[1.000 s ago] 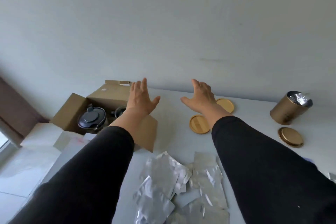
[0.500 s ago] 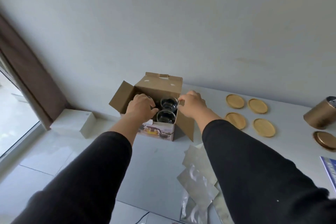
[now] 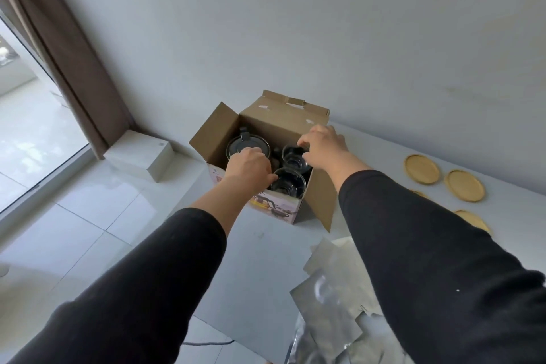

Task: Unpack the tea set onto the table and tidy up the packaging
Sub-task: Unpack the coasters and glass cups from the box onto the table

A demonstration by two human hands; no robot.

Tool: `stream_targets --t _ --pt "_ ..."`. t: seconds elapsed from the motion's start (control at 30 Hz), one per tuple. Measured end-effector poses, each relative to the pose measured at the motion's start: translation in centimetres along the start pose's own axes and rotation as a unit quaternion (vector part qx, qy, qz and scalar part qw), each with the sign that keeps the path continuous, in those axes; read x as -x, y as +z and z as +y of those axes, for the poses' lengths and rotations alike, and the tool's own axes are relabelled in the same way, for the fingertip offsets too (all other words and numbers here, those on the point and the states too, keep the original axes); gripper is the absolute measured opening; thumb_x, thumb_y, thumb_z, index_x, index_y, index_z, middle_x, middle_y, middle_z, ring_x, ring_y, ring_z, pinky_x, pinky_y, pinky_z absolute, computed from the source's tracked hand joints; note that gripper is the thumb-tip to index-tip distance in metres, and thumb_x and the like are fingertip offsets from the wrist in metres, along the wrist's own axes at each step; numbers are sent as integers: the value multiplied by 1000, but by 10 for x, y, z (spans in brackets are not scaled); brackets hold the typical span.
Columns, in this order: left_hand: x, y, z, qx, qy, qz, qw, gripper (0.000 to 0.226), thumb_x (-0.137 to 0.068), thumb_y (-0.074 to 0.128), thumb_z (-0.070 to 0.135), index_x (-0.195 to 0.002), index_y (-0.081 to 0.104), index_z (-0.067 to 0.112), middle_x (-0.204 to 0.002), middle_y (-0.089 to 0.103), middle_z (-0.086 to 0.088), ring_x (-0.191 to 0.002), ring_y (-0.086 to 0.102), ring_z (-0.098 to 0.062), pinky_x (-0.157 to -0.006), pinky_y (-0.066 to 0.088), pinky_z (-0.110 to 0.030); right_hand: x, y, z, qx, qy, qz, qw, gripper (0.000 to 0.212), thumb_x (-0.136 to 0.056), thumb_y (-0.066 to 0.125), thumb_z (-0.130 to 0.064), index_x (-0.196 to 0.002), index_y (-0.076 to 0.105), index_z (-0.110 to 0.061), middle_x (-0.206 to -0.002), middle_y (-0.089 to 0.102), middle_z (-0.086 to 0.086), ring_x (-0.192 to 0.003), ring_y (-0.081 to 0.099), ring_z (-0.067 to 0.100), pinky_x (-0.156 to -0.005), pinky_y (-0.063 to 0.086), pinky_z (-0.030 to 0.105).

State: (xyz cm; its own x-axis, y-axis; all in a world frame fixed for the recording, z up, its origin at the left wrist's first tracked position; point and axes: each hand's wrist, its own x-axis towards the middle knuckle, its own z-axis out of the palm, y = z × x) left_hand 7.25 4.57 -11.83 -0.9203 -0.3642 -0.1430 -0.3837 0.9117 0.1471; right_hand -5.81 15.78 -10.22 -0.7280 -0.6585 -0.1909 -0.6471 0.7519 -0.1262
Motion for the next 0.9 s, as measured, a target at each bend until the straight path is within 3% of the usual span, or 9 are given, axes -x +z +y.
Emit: stream_targets --t 0.17,0.3,0.47,0.63,0.9 --pt "-7 10 4 -7 -24 29 999 41 -89 53 52 -86 76 18 -87 59 2 -83 54 -14 -72 46 -28 -21 7 -1 14 -30 9 999 42 -92 54 -11 -129 57 -32 -151 31 7 -139 26 27 -107 29 40" --pt "-10 13 7 -31 -23 42 998 44 -91 48 50 -79 73 16 -83 53 2 -83 50 -16 -75 39 -30 -34 14 -1 26 -51 8 998 41 -93 54 -11 -127 58 -34 -149 33 5 -138 27 25 -107 27 41" --pt "-13 18 11 -47 -21 63 997 39 -90 50 46 -77 71 16 -90 45 2 -87 40 -15 -75 33 -31 -43 23 0 32 -69 29 997 33 -94 55 -15 -121 64 -31 -146 36 5 -135 30 26 -107 29 42" --pt "-17 18 14 -47 -22 56 997 32 -89 55 41 -90 71 13 -106 49 -2 -98 42 -19 -79 30 -32 -46 26 -1 22 -82 66 994 21 -94 57 -24 -107 72 -29 -143 41 2 -132 31 26 -102 30 40" --pt "-19 9 14 -42 -37 65 996 32 -90 53 39 -93 71 12 -111 50 -3 -102 43 -20 -83 36 -33 -45 15 0 29 -102 79 991 21 -95 56 -24 -106 74 -25 -142 45 -1 -133 32 24 -102 30 41"
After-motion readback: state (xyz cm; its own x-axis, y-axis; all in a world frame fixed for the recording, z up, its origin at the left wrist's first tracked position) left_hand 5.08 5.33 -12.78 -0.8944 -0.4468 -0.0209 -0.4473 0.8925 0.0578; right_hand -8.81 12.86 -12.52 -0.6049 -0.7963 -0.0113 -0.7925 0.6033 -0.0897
